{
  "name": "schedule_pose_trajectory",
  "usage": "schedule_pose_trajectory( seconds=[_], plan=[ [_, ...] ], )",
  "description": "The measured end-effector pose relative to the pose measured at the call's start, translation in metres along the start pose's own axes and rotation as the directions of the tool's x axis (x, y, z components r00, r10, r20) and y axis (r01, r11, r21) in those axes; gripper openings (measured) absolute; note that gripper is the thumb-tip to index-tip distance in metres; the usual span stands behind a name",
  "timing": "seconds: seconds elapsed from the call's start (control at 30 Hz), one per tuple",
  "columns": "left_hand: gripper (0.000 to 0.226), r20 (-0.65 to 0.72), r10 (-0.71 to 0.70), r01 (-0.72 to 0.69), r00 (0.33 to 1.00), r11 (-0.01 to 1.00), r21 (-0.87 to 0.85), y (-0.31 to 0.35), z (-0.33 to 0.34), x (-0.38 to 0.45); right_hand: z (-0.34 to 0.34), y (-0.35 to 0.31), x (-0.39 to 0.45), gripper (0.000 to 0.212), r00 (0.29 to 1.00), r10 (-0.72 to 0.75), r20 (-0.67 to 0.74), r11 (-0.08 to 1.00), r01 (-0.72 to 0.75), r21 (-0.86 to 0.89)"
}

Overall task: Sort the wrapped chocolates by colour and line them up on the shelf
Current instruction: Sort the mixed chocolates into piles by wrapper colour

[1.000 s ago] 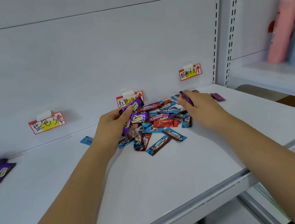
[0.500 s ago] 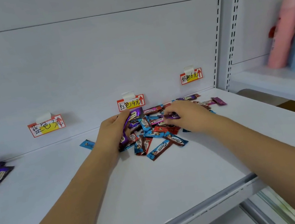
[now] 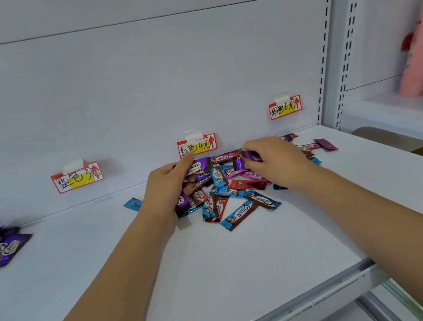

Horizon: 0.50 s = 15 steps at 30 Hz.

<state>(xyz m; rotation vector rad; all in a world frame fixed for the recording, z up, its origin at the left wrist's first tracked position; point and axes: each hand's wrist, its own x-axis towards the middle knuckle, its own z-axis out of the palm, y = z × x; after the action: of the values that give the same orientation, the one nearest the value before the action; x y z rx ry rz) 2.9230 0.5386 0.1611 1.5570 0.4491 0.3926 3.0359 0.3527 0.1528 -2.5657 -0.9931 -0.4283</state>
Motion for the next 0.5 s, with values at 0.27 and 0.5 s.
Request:
schedule_pose_trajectory(
  seconds=[0.27,0.5],
  plan=[
    [0.019,-0.024,0.110,-0.104,0.994,0.977,0.189,0.005,-0.056,-0.039,-0.011,-0.068,-0.012,0.042,0.994,-0.013,0.109,0.974,-0.012,0.225],
    [0.034,-0.150,0.202,-0.074,0.968,0.797,0.600,-0.013,-0.190,-0.094,0.019,-0.187,-0.022,0.026,0.924,-0.323,0.206,0.888,0.221,0.402]
  ],
)
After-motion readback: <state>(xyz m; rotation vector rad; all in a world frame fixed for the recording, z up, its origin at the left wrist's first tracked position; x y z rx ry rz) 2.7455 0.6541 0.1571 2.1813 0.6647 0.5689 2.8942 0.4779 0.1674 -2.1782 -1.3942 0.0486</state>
